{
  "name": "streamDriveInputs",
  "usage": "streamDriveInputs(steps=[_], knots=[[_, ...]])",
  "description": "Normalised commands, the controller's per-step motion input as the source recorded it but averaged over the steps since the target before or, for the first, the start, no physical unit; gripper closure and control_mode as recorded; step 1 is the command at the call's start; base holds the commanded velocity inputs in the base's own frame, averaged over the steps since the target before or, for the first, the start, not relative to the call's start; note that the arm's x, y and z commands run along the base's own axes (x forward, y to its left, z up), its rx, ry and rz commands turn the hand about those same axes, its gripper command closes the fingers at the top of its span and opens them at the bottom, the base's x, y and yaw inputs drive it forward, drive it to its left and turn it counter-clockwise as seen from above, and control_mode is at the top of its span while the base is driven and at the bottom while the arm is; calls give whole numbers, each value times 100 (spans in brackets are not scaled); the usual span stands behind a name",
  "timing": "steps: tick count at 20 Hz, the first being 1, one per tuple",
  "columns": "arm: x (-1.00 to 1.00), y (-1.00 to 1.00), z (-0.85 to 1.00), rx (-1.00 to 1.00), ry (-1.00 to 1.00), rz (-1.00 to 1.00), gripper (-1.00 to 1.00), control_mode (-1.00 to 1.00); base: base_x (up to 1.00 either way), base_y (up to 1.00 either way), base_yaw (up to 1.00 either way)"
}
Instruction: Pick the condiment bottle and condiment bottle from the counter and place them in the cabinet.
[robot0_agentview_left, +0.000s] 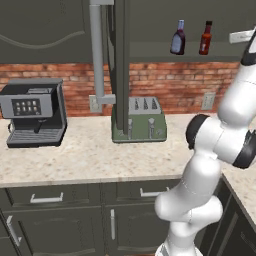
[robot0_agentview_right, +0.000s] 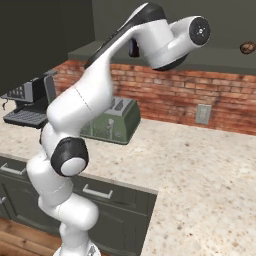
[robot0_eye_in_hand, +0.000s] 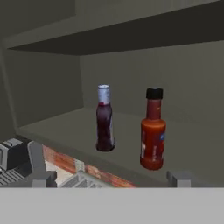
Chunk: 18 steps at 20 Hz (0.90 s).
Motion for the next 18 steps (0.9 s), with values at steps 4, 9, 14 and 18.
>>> streamDriveInputs(steps=[4,9,14,18], knots=[[-93,45,-19,0,-3,12,-100,-100,0,0,0],[-89,53,-36,0,-1,11,-100,-100,0,0,0],[-84,59,-52,0,0,11,-100,-100,0,0,0],[-86,66,-58,0,0,9,-100,-100,0,0,0]])
